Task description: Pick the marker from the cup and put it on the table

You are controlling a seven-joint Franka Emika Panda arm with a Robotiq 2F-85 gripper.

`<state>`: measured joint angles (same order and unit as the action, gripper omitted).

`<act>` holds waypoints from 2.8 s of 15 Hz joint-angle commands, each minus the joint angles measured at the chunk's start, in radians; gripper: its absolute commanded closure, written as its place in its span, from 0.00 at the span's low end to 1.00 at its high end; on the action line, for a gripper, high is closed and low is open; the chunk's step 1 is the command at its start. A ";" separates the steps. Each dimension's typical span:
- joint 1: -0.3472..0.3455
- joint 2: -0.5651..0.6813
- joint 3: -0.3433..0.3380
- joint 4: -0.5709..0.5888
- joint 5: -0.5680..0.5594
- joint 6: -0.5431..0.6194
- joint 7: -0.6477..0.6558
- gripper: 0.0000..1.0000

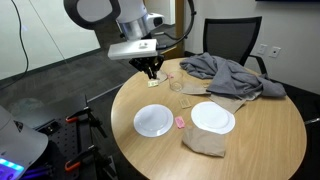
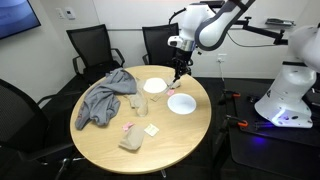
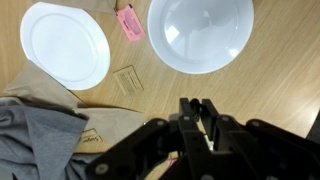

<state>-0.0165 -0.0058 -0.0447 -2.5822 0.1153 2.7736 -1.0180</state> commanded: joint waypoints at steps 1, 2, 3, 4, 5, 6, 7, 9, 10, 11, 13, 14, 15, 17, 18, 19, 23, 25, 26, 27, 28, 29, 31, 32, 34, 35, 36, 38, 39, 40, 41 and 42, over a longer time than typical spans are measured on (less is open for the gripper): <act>0.003 0.056 0.019 -0.004 0.043 0.068 0.022 0.96; 0.001 0.068 0.028 -0.003 0.042 0.071 0.040 0.96; 0.002 0.079 0.035 -0.003 0.030 0.080 0.071 0.96; 0.002 0.085 0.041 -0.008 0.016 0.093 0.104 0.96; 0.005 0.089 0.046 -0.014 -0.007 0.112 0.153 0.96; 0.012 0.094 0.043 -0.021 -0.048 0.139 0.234 0.96; 0.021 0.094 0.036 -0.027 -0.102 0.166 0.329 0.96; 0.078 0.096 -0.035 -0.034 -0.218 0.206 0.488 0.96; 0.105 0.092 -0.077 -0.031 -0.290 0.199 0.570 0.96; 0.149 0.093 -0.140 -0.024 -0.370 0.201 0.656 0.96; 0.227 0.094 -0.242 0.005 -0.521 0.156 0.827 0.96; 0.259 0.094 -0.275 0.016 -0.587 0.143 0.912 0.96; 0.280 0.096 -0.286 0.019 -0.647 0.135 0.992 0.96; 0.319 0.090 -0.294 0.021 -0.765 0.119 1.152 0.96; 0.333 0.085 -0.285 0.019 -0.803 0.107 1.215 0.96; 0.351 0.083 -0.279 0.021 -0.843 0.093 1.278 0.96; 0.423 0.080 -0.258 0.034 -0.952 -0.003 1.470 0.96; 0.412 0.103 -0.257 0.030 -0.923 0.036 1.434 0.84; 0.424 0.103 -0.250 0.031 -0.923 0.020 1.449 0.84; 0.432 0.103 -0.248 0.031 -0.923 0.013 1.457 0.84; 0.435 0.103 -0.247 0.031 -0.923 0.010 1.457 0.84; 0.435 0.103 -0.248 0.031 -0.923 0.009 1.457 0.84; 0.434 0.103 -0.248 0.031 -0.923 0.008 1.457 0.96; 0.443 0.104 -0.253 0.044 -0.954 -0.014 1.520 0.96; 0.457 0.107 -0.254 0.053 -0.981 -0.030 1.615 0.96; 0.465 0.106 -0.252 0.055 -1.004 -0.040 1.672 0.96; 0.474 0.105 -0.251 0.056 -1.035 -0.052 1.743 0.96; 0.494 0.106 -0.245 0.057 -1.088 -0.079 1.865 0.96; 0.502 0.110 -0.242 0.056 -1.102 -0.088 1.916 0.96; 0.513 0.114 -0.239 0.056 -1.120 -0.105 1.974 0.96; 0.521 0.123 -0.236 0.054 -1.124 -0.102 2.017 0.96; 0.529 0.134 -0.233 0.053 -1.131 -0.095 2.062 0.96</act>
<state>0.4855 0.1050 -0.2866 -2.5401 -0.9817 2.7042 0.9150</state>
